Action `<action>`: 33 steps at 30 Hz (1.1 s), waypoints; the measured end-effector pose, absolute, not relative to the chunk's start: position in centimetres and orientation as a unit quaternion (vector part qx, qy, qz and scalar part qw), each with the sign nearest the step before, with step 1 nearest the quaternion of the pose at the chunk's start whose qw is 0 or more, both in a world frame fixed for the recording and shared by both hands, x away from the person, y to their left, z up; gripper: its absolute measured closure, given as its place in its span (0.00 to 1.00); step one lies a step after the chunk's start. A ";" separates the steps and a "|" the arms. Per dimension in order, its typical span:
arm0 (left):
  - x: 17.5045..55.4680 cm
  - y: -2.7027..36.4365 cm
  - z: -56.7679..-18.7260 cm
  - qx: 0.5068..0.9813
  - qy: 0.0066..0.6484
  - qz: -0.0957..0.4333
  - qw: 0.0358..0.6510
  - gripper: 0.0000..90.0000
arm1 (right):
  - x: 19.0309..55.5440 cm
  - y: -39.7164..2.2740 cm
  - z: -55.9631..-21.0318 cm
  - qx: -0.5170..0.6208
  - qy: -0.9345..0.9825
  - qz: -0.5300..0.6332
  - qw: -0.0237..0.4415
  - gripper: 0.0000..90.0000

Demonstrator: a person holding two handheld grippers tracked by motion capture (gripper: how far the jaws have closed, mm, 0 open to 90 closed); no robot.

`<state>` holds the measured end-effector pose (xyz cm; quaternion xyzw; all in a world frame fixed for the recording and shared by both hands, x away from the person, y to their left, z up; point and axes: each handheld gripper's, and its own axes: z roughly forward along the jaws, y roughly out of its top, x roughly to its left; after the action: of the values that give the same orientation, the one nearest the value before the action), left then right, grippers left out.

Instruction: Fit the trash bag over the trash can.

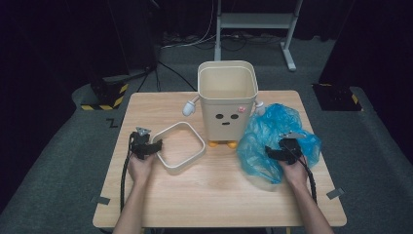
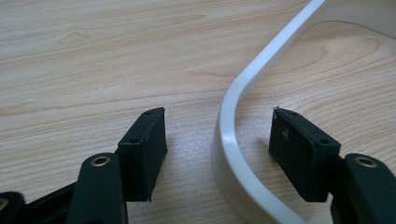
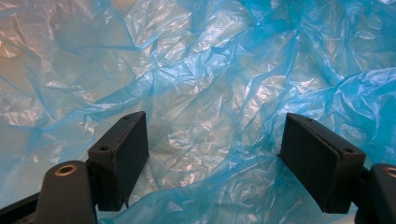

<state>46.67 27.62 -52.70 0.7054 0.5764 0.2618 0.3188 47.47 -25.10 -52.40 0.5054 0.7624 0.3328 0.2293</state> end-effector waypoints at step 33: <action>46.7 27.6 -52.7 0.708 0.574 0.259 0.320 0.38 | 51.3 -25.9 -49.3 0.559 0.704 0.359 0.253 0.14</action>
<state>46.69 27.58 -52.72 0.7077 0.5742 0.2592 0.3198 51.25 -25.89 -49.33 0.5587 0.7036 0.3587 0.2533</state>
